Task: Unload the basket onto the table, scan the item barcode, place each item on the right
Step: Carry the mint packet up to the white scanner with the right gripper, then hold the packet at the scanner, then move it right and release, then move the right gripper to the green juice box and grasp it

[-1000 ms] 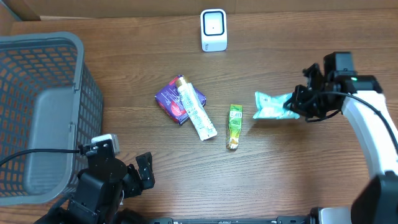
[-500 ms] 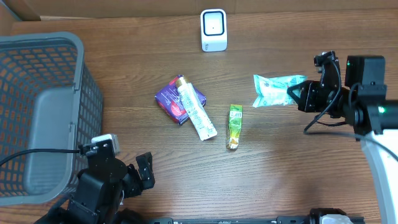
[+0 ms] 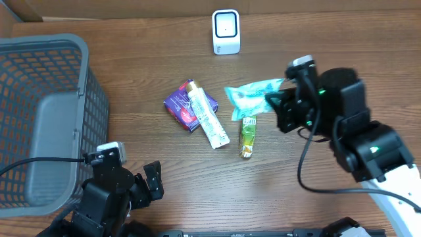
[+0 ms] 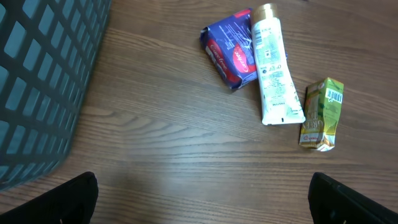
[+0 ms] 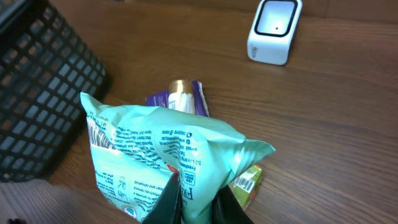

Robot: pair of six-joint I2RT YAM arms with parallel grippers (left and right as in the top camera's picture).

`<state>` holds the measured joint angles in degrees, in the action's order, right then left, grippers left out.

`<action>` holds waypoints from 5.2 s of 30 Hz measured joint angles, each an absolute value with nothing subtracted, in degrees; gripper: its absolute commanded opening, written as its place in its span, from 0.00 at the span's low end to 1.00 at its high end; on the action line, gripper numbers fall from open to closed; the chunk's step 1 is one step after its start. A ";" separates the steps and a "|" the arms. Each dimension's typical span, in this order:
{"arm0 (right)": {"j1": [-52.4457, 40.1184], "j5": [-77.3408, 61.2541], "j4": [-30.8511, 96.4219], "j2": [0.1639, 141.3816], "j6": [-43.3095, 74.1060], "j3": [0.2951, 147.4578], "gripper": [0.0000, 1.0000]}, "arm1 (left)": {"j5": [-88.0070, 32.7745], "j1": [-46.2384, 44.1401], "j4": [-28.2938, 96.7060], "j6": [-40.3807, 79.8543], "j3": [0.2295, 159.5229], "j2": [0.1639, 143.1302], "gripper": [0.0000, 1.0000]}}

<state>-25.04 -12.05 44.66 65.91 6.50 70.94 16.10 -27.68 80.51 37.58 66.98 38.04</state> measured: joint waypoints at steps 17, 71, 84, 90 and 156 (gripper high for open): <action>-34.61 9.98 49.82 75.61 9.28 87.79 0.04 | 16.10 -27.68 80.49 37.58 66.98 38.04 0.99; -30.89 46.09 -12.43 141.95 -72.38 113.84 0.04 | 16.10 -27.68 80.51 37.60 66.85 38.04 1.00; -32.80 45.17 -6.83 140.62 -67.61 113.84 0.04 | 16.08 -27.68 80.49 37.58 66.85 38.04 1.00; -33.76 38.76 17.80 129.10 -56.90 113.84 0.04 | 16.08 -27.68 80.49 37.58 66.76 38.04 1.00; -7.03 -27.73 65.41 97.12 12.80 74.67 0.65 | 16.10 -27.68 80.51 37.58 66.70 38.04 1.00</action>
<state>-7.03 -27.73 65.41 97.12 12.80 74.67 16.10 -27.68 80.51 37.58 66.70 38.04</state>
